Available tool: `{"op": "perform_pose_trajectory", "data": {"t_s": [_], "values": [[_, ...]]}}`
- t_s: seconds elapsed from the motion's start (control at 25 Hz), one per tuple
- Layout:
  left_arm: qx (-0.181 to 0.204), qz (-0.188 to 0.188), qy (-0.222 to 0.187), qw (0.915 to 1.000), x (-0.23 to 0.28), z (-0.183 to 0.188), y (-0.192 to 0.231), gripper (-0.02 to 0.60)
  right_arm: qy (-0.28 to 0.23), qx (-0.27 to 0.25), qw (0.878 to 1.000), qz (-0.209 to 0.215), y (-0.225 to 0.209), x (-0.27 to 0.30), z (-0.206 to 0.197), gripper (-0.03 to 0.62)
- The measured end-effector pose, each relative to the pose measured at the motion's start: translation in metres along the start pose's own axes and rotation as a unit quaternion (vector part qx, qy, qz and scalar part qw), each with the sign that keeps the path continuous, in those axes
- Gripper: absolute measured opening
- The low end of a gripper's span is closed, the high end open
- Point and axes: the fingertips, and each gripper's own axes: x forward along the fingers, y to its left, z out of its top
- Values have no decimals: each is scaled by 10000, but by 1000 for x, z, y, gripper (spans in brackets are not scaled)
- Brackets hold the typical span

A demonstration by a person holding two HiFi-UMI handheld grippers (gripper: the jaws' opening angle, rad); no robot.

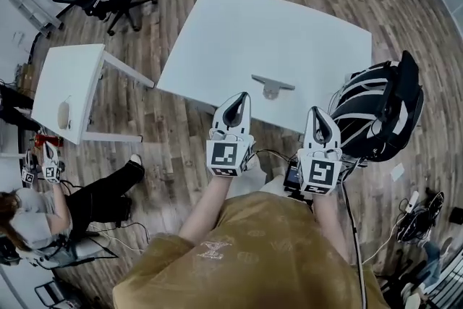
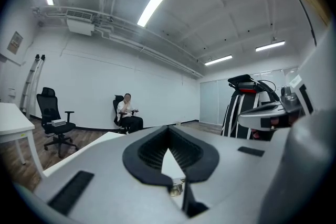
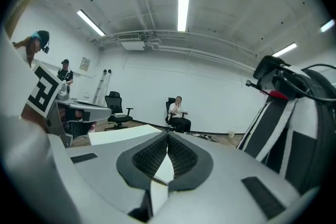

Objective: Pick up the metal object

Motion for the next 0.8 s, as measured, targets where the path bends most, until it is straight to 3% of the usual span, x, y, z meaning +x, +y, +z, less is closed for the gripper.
{"op": "perform_pose_trajectory", "data": {"t_s": [0.2,0.36,0.8], "values": [[-31,-53,111,9999,14,-14,12,6,-22,-236,9996,-161,-2,14,-5,9],[-21,-54,147,9999,24,-19,19,6,103,-733,9972,-146,5,30,-12,9],[54,43,497,9987,58,-50,28,6,882,-1239,9874,447,20,86,-68,9]]}}
